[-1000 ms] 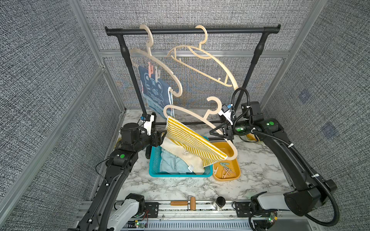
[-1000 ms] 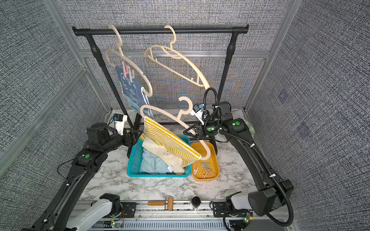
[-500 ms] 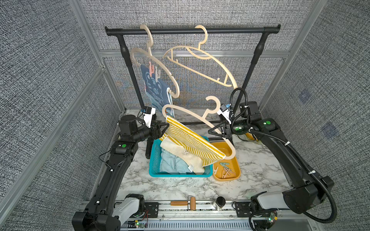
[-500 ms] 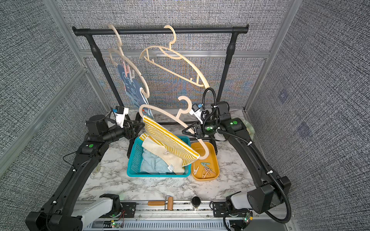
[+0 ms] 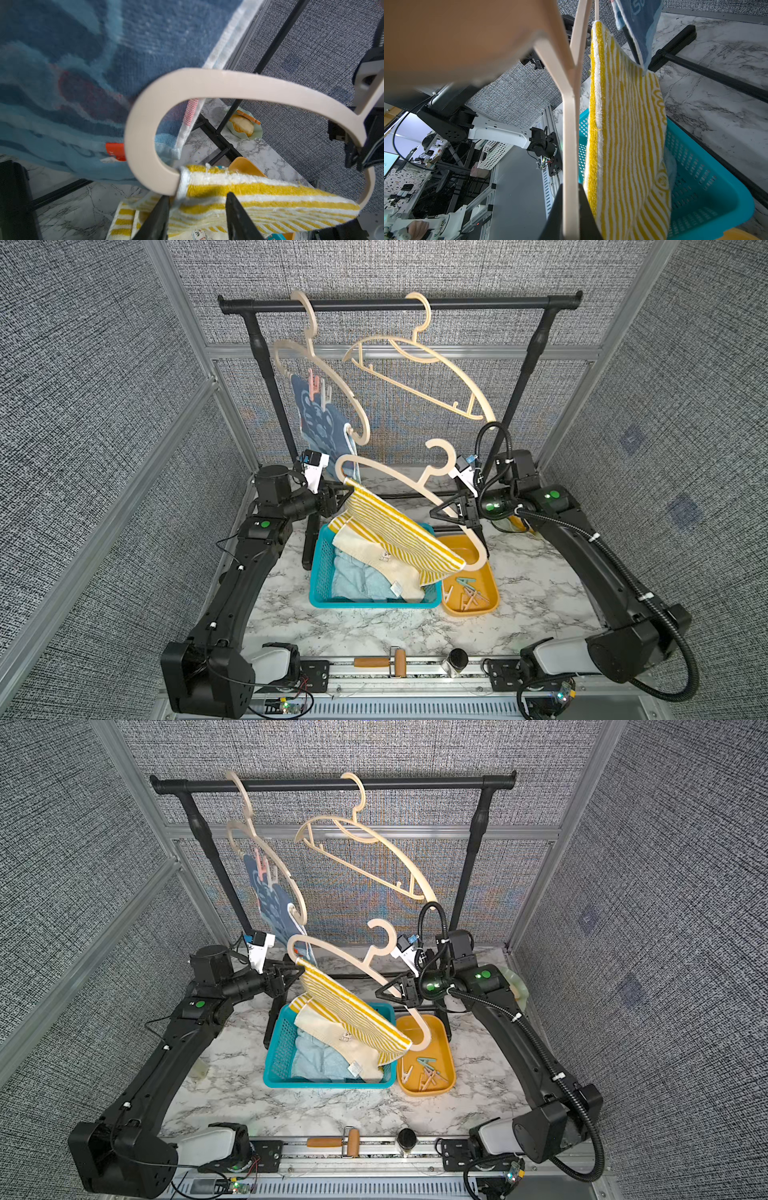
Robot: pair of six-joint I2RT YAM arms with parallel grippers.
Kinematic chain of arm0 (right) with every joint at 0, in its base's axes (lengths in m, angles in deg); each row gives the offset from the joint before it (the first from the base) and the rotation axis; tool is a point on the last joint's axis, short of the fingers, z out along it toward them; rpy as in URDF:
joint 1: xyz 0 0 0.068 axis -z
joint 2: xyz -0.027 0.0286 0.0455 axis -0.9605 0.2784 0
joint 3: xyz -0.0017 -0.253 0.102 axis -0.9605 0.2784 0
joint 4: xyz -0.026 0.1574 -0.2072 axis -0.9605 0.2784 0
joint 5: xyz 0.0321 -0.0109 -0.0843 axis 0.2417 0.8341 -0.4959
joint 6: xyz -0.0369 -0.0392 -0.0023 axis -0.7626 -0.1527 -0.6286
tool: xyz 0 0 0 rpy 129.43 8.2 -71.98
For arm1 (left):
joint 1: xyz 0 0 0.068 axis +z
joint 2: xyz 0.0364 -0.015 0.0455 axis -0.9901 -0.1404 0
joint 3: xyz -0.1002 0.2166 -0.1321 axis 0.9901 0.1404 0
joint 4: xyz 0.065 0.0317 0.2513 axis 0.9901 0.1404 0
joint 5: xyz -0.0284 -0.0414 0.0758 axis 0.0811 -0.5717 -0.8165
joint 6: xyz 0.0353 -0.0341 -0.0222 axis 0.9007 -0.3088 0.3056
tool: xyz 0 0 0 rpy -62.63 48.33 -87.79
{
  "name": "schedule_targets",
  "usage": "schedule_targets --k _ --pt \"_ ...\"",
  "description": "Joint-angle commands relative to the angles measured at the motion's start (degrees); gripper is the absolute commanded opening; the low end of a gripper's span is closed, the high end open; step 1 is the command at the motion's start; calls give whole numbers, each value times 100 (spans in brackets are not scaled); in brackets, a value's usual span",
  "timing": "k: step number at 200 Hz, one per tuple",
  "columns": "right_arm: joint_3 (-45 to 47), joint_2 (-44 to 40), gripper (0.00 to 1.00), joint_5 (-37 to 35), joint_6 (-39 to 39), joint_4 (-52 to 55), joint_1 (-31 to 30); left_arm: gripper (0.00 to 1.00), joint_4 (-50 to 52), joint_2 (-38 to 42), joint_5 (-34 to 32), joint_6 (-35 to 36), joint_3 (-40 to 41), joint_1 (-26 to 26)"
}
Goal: Remove the clothespins securing towels to the hanger
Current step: Remove the towel from the hanger.
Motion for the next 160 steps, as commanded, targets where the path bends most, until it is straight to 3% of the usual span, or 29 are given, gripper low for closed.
schedule_targets --k 1,103,115,150,160 --pt "-44 13 0 133 11 -60 -15 37 -103 -59 143 139 -83 -47" --pt "-153 59 0 83 7 -8 -75 32 266 -277 -605 214 -241 -202" --pt "-153 59 0 62 8 -8 -80 27 256 -288 -613 222 -242 -228" --pt "-146 59 0 -17 10 -17 -93 0 202 -271 -614 192 -259 -280" --pt "-145 57 0 -89 34 -25 -91 0 191 -254 -589 181 -276 -293"
